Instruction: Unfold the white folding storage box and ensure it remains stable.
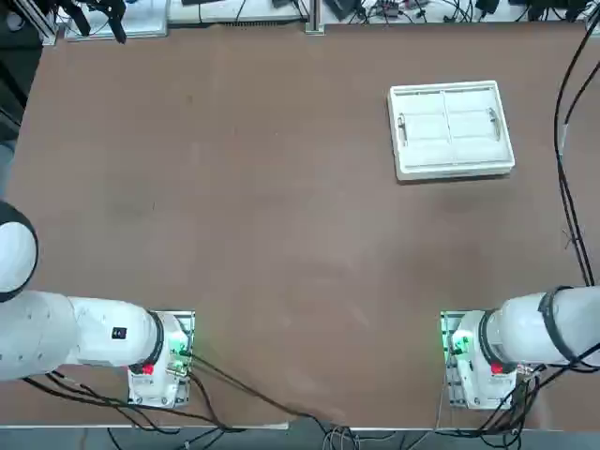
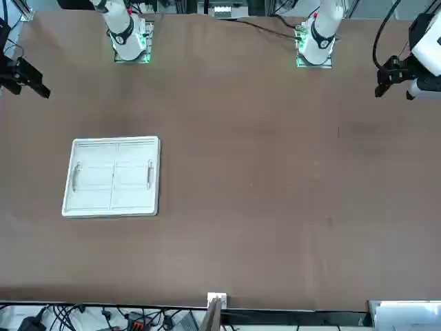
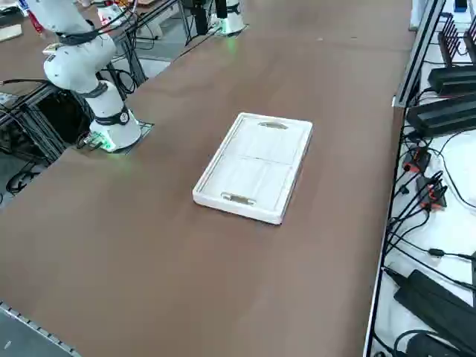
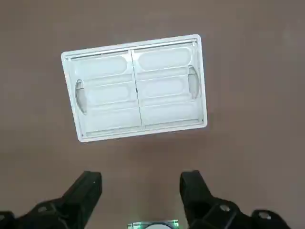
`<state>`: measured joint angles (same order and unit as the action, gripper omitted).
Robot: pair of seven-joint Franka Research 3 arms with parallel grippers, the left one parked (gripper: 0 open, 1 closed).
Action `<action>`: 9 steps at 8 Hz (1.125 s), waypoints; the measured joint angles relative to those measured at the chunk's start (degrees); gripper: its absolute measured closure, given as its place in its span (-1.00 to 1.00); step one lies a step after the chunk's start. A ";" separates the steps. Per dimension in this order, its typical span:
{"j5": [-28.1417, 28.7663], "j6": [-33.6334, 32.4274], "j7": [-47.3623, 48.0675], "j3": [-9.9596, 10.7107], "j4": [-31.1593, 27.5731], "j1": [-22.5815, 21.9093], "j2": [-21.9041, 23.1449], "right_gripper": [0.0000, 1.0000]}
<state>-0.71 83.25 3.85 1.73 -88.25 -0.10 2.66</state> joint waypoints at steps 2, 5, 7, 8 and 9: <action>0.09 0.00 -0.01 -0.28 0.00 -0.09 0.00 -1.00; -0.97 -0.04 1.37 -1.24 -0.36 -4.82 -1.29 -1.00; -8.10 0.12 10.24 -1.75 -0.78 -14.84 -6.14 -1.00; -12.38 0.36 15.56 -1.90 -0.96 -20.35 -9.90 -1.00; -14.80 1.93 22.30 -1.96 -1.00 -24.60 -14.13 -1.00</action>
<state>-15.51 85.18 26.15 -0.24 -89.24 -24.70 -11.47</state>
